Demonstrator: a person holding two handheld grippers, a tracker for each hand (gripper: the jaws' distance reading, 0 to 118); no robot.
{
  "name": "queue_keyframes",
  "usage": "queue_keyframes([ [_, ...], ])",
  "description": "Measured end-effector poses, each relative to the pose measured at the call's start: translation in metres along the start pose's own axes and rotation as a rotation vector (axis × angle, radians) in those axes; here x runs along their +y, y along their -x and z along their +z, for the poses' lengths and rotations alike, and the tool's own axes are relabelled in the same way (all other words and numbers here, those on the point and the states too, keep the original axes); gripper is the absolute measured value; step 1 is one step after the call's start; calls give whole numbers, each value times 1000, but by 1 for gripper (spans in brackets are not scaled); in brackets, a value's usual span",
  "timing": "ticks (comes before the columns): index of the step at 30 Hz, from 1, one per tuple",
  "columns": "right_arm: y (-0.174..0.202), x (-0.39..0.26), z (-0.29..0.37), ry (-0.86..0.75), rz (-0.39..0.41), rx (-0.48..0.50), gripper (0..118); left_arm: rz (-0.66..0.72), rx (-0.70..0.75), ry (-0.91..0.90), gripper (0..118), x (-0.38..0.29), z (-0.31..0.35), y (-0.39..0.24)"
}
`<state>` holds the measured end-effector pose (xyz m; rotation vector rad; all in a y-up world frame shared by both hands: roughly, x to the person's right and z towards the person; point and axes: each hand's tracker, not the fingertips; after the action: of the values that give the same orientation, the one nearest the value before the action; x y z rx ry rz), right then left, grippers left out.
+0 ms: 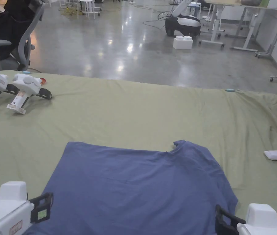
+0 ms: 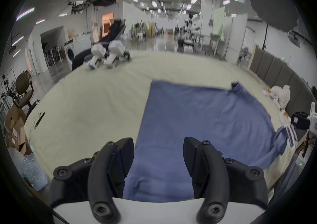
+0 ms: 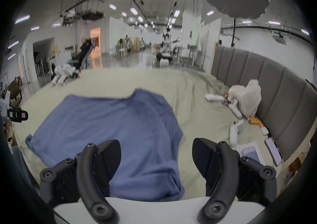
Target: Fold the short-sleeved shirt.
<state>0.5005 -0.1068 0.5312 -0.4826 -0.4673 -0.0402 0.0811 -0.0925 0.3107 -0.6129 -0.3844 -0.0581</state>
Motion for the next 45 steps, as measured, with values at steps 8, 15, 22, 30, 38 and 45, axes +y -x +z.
queue_keyframes([
  [8,45,35,17,-283,-55,-13,62,-106,38,-304,32,30,10,-48],
  [15,64,55,26,-414,-105,-52,1,-83,33,-436,1,37,20,-62],
  [22,67,54,24,-411,-75,-54,0,-88,-11,-405,0,36,26,-45],
  [30,64,35,14,-322,-63,-6,0,-80,-4,-72,0,-3,29,32],
  [38,70,22,6,-242,-56,27,0,57,20,275,18,-54,-11,86],
  [45,64,11,8,-197,-47,30,0,19,124,441,68,-73,-54,54],
])
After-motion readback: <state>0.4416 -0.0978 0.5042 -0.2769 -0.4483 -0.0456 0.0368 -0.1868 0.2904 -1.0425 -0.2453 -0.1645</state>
